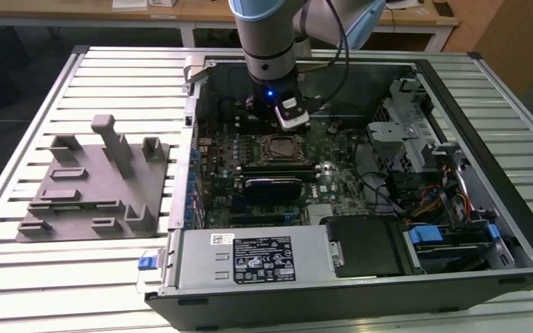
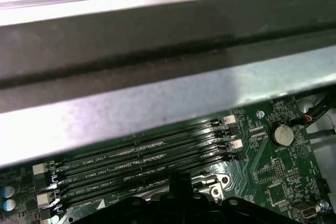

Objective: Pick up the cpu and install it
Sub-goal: 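Install the first cpu locking lever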

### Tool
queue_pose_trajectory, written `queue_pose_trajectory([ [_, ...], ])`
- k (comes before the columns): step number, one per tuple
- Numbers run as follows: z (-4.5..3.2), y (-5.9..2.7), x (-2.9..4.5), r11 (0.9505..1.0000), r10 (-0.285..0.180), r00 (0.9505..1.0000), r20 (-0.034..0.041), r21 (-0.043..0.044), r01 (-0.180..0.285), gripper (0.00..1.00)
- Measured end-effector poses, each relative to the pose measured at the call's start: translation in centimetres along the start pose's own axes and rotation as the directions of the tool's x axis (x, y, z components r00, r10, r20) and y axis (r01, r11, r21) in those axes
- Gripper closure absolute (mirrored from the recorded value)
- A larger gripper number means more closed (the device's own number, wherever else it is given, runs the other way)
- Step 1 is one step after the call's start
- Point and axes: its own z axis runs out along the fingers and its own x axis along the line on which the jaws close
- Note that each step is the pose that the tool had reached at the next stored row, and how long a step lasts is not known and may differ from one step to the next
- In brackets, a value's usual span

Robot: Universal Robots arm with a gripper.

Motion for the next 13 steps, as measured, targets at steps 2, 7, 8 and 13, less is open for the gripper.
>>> queue_pose_trajectory([
  [2, 0.0, 0.0, 0.0, 1.0, 0.001, 1.0, 0.0003, 0.0002, -0.001, 0.89],
  [7, 0.12, -0.02, 0.02, 0.9987, 0.051, 0.9986, 0.0153, 0.007, -0.051, 0.89],
  [8, 0.14, -0.01, 0.03, 0.9981, 0.061, 0.998, 0.0176, 0.0084, -0.062, 0.89],
  [13, 0.2, 0.13, 0.08, 0.9954, 0.095, 0.9952, 0.0253, 0.0131, -0.095, 0.89],
])
